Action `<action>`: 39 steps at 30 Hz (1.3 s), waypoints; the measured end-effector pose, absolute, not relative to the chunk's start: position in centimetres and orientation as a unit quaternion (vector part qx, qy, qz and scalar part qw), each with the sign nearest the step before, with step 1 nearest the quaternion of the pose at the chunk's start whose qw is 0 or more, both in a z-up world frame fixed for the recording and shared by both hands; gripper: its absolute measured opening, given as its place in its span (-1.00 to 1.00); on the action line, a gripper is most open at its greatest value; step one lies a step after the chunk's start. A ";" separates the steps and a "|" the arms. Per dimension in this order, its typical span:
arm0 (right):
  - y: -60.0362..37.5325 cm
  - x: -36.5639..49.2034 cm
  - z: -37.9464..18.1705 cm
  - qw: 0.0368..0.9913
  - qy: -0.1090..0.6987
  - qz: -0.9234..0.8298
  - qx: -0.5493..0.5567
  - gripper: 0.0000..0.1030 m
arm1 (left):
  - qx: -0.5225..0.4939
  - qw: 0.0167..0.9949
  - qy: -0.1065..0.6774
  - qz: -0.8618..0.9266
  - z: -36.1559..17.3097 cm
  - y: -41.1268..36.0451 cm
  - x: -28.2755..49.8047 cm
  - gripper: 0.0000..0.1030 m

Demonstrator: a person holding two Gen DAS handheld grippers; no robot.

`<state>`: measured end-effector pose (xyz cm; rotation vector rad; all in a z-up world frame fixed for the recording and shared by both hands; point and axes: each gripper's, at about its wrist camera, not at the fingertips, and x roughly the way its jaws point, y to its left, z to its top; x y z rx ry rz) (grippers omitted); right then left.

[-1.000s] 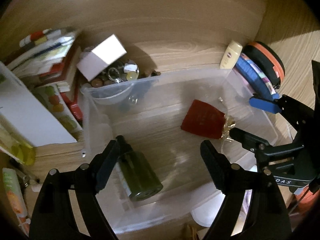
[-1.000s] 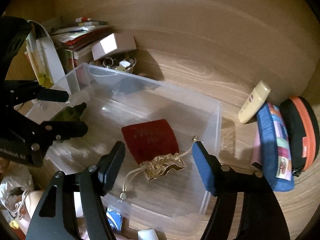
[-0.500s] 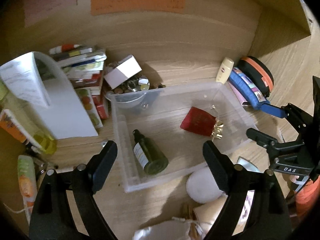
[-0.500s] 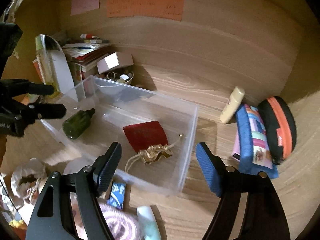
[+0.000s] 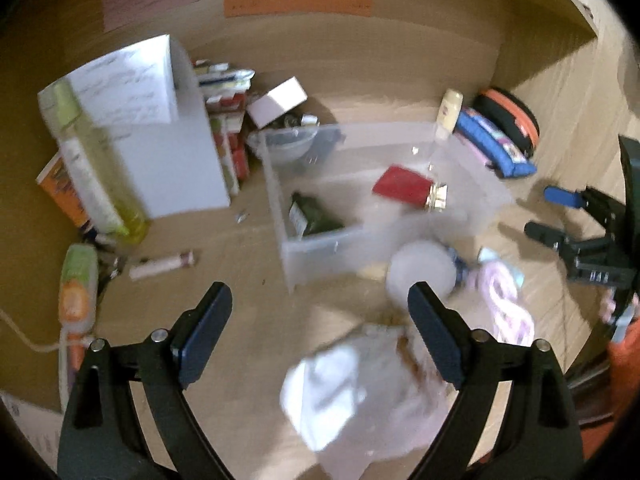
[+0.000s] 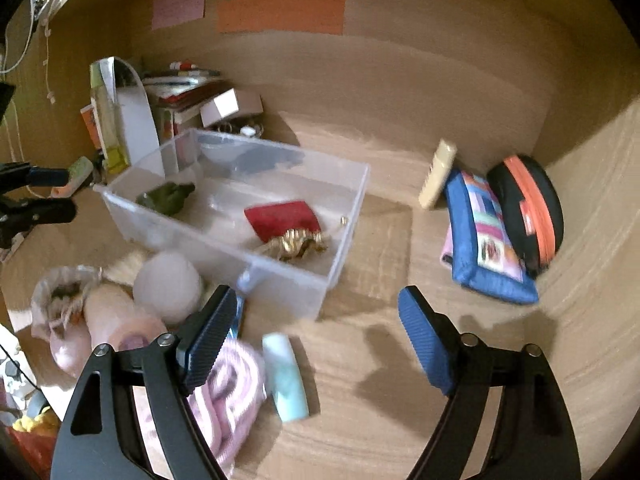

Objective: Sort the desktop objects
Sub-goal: 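Withdraw both tools from the box toward the remaining items, then grasp the white cloth bag with left tool while right tool grasps mint-green tube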

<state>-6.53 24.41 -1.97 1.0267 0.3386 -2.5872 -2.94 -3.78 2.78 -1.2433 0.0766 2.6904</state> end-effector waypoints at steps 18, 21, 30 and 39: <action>26.6 -4.7 -6.5 0.155 0.127 -0.882 0.426 0.57 | -0.454 0.101 0.039 0.884 -2.3 -2.0 2.4 0.85; 27.1 -4.7 -7.2 0.155 0.129 -0.877 0.436 0.57 | -0.459 0.108 0.031 0.881 -2.8 -2.1 1.8 0.90; 26.6 -4.6 -7.7 0.166 0.143 -0.871 0.440 0.57 | -0.466 0.146 0.040 0.872 -2.8 -1.3 -0.2 0.93; 26.1 -5.9 -8.1 0.177 0.132 -0.865 0.451 0.53 | -0.476 0.149 0.029 0.867 -3.1 -3.5 0.7 0.94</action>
